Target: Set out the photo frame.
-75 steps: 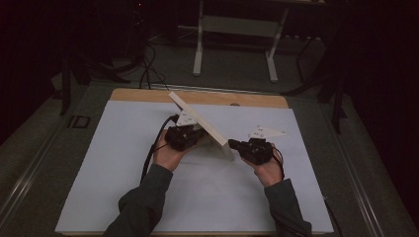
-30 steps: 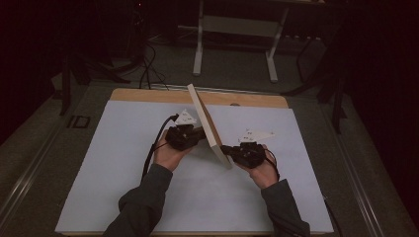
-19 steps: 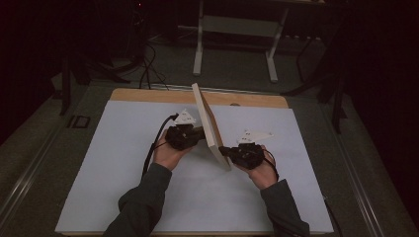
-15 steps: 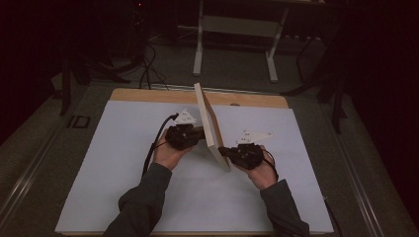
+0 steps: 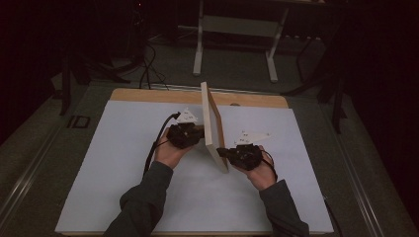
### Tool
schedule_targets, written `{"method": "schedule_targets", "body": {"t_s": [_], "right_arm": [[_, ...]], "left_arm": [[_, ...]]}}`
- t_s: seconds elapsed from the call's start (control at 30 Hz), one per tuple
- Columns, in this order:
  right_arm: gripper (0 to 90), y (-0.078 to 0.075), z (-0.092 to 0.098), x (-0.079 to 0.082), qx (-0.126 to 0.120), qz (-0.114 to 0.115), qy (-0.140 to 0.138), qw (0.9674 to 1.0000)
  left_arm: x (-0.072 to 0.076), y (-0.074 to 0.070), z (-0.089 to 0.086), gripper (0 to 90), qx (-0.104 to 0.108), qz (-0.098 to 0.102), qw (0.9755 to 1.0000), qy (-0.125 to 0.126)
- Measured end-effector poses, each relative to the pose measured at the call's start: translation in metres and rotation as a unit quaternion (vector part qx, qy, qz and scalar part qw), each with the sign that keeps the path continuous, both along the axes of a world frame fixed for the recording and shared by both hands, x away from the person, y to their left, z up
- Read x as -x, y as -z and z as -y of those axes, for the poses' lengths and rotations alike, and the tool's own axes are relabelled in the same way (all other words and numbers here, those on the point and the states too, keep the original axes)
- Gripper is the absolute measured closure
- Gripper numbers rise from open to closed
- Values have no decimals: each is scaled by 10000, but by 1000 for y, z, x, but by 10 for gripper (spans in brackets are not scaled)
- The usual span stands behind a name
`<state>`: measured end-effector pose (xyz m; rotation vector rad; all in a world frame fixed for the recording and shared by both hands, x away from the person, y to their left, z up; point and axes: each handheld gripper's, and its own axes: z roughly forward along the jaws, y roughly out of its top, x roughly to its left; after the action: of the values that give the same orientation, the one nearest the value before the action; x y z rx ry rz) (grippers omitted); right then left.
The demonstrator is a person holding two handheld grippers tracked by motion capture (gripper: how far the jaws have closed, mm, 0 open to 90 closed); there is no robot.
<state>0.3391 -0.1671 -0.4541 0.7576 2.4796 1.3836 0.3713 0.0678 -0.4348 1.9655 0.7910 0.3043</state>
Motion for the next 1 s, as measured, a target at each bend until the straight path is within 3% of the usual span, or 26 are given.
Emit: {"method": "schedule_targets", "body": {"t_s": [0.43,1.0], "right_arm": [[900,0,-2,1,1,11,-44,10000],[900,1,-5,2,3,-2,-93,10000]], "left_arm": [[-7,2,-3,900,165,-60,9997,157],[-13,3,-1,900,220,-14,9993,305]]}}
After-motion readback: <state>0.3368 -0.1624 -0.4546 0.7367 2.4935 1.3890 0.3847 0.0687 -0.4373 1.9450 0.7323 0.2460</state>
